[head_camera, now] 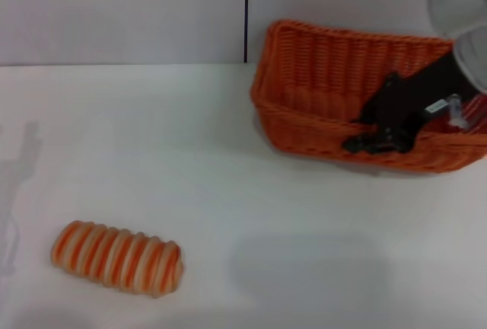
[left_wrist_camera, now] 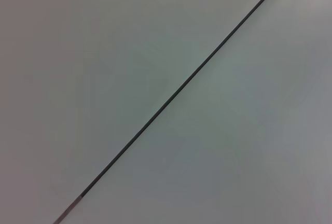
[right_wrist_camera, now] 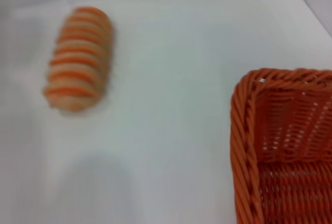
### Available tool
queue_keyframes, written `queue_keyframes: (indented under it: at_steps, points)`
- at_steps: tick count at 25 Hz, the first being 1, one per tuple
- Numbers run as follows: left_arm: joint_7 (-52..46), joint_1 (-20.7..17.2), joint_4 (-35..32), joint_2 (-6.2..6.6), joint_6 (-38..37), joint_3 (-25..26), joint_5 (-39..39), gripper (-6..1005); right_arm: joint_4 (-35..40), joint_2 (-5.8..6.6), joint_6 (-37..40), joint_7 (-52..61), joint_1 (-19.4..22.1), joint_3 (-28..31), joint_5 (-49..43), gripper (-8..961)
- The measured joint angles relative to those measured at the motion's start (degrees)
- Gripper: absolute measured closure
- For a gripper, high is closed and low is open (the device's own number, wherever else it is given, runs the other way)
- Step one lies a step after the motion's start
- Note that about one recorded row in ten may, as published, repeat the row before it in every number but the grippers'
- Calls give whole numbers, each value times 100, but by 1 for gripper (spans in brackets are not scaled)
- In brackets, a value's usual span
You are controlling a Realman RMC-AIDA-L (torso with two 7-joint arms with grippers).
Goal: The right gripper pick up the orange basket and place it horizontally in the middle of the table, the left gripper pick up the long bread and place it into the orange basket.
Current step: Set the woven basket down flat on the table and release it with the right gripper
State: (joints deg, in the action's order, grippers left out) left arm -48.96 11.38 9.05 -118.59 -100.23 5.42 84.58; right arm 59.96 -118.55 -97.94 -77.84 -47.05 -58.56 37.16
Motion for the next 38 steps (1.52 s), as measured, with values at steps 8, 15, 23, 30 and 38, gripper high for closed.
queue_keyframes:
  at_steps: [8, 15, 23, 30, 38]
  points:
    - [-7, 9, 0, 3, 30, 4, 0, 191, -38, -33, 162, 206, -40, -1032, 799, 758]
    - [-18, 14, -8, 3, 58, 3, -23, 191, -52, -44, 248, 419, -7, -1673, 1171, 757]
    - [-18, 28, -3, 3, 137, 2, -15, 192, -248, -61, 549, 662, 21, -2232, 1562, 728]
    - [-18, 33, 0, 3, 215, 3, -2, 192, -378, -63, 801, 685, 47, -2566, 1838, 703]
    - [-18, 40, 0, -3, 226, 3, 3, 192, -374, -63, 714, 709, 23, -2610, 1895, 674]
